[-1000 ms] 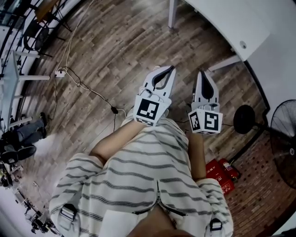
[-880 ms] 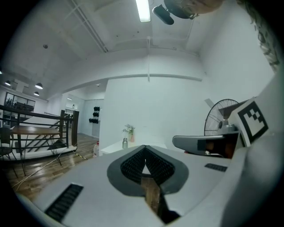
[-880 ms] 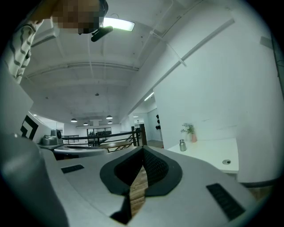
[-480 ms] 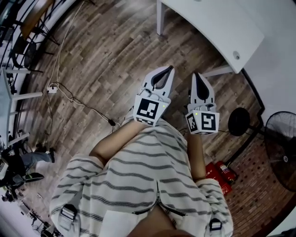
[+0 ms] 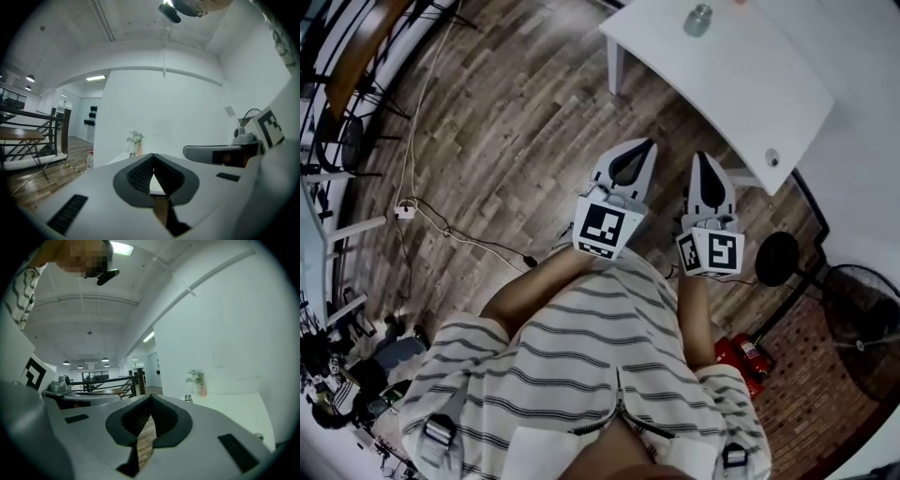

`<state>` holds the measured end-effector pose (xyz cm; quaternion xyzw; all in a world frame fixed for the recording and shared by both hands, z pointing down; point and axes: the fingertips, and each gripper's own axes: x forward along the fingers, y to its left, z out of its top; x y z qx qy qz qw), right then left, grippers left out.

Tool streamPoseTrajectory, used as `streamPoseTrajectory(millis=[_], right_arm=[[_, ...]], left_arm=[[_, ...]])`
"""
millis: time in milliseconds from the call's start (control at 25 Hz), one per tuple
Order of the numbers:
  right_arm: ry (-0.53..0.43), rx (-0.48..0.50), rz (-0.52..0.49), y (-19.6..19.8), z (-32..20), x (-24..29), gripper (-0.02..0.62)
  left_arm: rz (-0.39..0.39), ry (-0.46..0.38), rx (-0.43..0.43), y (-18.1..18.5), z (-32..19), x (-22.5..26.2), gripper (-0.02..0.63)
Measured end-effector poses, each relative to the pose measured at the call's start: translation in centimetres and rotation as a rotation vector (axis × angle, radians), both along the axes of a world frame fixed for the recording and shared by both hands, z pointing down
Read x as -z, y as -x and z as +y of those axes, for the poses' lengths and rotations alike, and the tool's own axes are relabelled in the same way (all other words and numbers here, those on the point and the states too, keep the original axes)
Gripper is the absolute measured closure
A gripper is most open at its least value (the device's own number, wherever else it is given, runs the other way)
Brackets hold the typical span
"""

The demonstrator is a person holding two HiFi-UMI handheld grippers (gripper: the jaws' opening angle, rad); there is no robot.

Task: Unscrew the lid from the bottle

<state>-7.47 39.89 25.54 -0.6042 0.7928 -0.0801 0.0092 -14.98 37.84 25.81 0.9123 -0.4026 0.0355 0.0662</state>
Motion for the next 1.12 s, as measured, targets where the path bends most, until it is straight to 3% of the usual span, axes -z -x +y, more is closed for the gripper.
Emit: streamPoseTrajectory(millis=[240, 520, 880, 1120], right_arm=[[0.025, -0.050, 0.005, -0.5, -7.6, -0.2, 0.588], [0.054, -0.104, -0.011, -1.8, -12.9, -0.5, 0.588], [0.088, -0.110, -0.019, -4.8, -19.4, -2.2, 0.588], [0.081, -0.050, -0.024, -8.5, -24.2, -3.3, 0.588]], left_arm=[[-0.018, 0.010, -0.068, -0.9, -8.0, -0.1, 0.607], [-0.043, 0.022, -0.121, -2.4, -13.4, -0.7, 0.607], [-0.054, 0.063, -0.109, -5.5, -19.5, -2.8, 0.607], [-0.076, 0.064, -0.067, -9.4, -23.8, -4.6, 0.607]])
